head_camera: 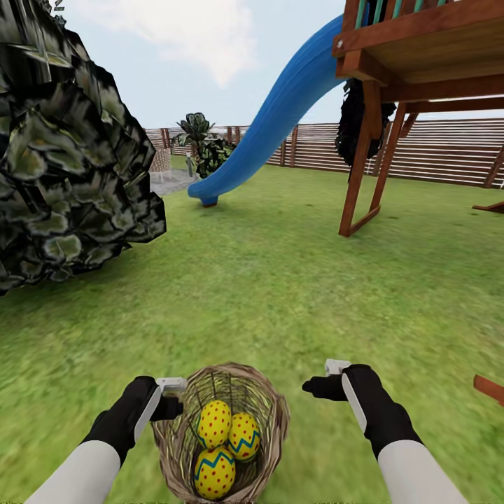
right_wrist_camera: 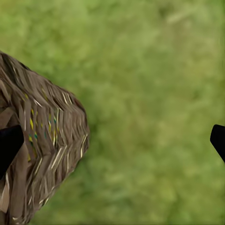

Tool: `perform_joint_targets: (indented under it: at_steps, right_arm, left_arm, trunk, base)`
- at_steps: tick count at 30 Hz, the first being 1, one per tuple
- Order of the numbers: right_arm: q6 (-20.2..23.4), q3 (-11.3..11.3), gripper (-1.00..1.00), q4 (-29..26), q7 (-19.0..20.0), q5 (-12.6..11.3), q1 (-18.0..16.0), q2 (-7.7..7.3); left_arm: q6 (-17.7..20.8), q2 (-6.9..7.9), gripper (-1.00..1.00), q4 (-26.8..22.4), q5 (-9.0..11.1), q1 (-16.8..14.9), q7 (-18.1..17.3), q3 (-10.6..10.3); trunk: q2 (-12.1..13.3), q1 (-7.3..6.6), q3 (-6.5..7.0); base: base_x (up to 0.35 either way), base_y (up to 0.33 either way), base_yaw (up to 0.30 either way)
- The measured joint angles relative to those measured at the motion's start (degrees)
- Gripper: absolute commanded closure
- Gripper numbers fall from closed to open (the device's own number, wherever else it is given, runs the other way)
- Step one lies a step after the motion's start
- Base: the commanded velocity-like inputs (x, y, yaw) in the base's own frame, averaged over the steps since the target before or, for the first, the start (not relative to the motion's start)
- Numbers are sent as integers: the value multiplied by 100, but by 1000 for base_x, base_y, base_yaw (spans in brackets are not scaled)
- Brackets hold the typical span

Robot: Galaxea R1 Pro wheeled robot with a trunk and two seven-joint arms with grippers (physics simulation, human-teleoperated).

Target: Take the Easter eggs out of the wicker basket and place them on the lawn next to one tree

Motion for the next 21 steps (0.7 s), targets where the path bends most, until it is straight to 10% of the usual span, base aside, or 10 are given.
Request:
perform_joint_targets:
  at_steps: [19, 20, 21]
  right_arm:
    - [0, 0, -100, 6, 0, -1, -1, -17]
    - [-1, 0, -100, 6, 0, -1, -1, -19]
    - [-1, 0, -100, 6, 0, 0, -1, -23]
  left_arm:
    - [7, 0, -100, -244, -172, -4, 8, -17]
    - [7, -6, 100, -252, -176, -4, 8, -27]
    - [7, -13, 100, -256, -191, -4, 11, -38]
  trunk:
    - [-604, 329, -269]
    - [-604, 329, -269]
    - [-604, 329, -269]
  base:
    - [0, 0, 0]
    - [0, 0, 0]
    - [0, 0, 0]
